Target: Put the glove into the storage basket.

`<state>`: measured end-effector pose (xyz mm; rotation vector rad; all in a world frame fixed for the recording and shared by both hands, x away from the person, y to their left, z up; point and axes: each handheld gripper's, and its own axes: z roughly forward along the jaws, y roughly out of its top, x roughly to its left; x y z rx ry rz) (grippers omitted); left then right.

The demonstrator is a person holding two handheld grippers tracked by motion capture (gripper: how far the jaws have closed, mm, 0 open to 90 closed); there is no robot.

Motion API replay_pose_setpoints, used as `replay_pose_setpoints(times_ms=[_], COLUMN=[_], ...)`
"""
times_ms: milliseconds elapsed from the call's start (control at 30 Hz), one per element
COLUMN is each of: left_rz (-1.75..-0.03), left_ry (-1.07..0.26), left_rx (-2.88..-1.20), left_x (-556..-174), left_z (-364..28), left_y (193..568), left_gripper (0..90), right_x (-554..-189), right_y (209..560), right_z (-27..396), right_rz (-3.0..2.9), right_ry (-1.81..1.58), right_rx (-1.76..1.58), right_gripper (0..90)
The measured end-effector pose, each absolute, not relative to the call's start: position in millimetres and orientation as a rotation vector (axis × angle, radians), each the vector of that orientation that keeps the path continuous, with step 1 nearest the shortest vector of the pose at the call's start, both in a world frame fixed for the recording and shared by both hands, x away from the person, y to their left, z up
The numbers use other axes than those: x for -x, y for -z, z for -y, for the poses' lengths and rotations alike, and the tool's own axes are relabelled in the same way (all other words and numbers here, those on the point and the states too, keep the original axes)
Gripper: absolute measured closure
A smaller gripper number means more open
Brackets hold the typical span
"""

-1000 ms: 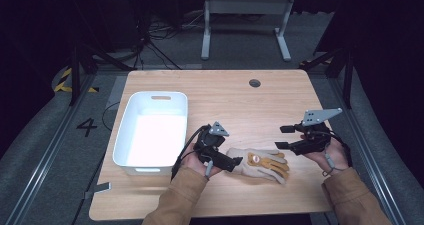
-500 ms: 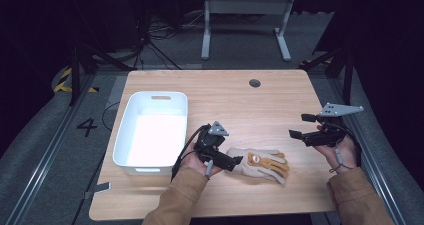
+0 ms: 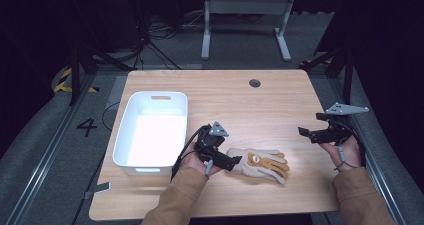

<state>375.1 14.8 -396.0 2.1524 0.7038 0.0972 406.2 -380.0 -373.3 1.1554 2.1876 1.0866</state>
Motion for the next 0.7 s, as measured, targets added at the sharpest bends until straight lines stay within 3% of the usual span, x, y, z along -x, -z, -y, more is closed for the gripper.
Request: replay_pose_setpoints(times_ms=[700], left_rz=[-0.543], left_ry=[-0.051], left_rx=[-2.160], left_x=[-378], left_z=[1], left_y=[412], left_gripper=[0.0], right_x=[-412], right_y=[395], right_z=[402], right_rz=[-2.163], right_ry=[-1.004], right_rx=[-1.247], right_gripper=[0.0])
